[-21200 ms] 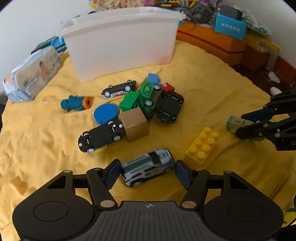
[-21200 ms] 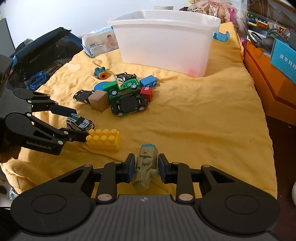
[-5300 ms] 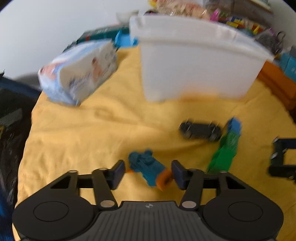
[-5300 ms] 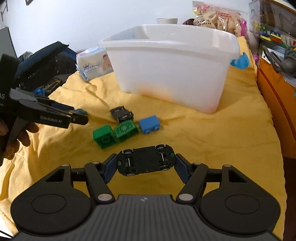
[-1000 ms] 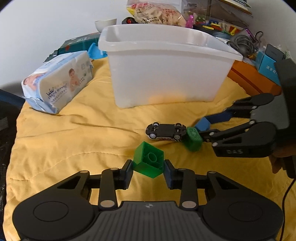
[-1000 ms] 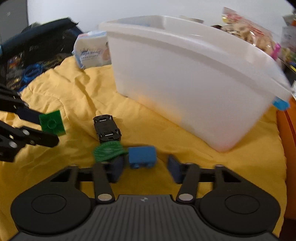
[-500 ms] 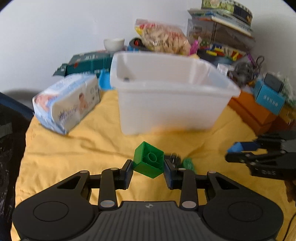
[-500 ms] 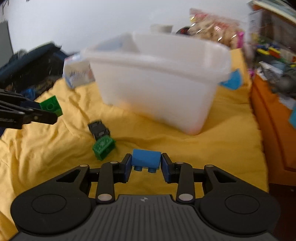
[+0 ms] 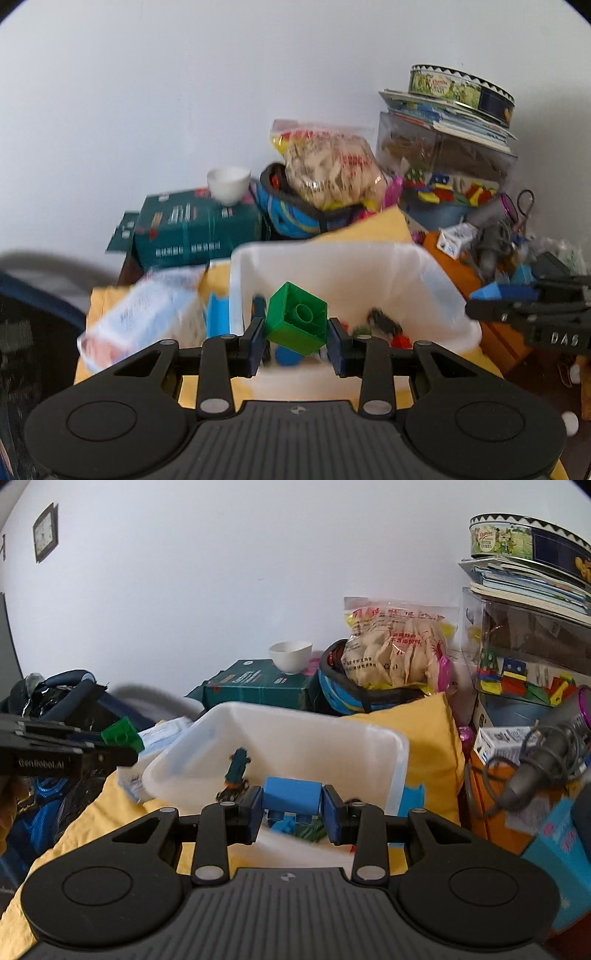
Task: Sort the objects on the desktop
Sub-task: 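Carry green and blue blocks into the white bin and release both, then grasp the black car with left tool while right grasps the green patterned block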
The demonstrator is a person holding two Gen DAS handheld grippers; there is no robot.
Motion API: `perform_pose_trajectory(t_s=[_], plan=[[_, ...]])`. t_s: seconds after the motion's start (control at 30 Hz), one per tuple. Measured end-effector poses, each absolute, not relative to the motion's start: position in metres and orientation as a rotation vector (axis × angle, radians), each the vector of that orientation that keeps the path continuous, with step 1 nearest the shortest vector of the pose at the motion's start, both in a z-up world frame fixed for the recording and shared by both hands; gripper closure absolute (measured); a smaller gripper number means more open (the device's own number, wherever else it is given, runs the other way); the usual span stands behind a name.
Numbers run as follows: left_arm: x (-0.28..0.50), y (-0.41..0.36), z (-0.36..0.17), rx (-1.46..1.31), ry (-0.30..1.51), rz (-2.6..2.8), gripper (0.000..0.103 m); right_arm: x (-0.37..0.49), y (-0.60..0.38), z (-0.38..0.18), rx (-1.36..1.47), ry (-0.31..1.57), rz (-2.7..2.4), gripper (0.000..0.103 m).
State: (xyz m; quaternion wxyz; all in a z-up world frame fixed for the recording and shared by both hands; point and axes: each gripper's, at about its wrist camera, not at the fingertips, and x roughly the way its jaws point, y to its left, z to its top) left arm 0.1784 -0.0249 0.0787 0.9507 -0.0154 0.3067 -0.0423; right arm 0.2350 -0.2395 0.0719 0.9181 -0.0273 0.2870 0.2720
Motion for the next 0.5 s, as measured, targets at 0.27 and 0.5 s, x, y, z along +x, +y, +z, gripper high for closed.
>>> perform_pose_trajectory(t_s=[0.27, 0.5], plan=[[0.229, -0.034, 0.079, 0.016, 0.654, -0.021, 0.028, 0.276, -0.222, 0.065, -0.125, 0.607, 0.507, 0.038], [0.204, -0.026, 0.058, -0.009, 0.675, -0.030, 0.028, 0.249, -0.225, 0.055, -0.147, 0.608, 0.526, 0.038]])
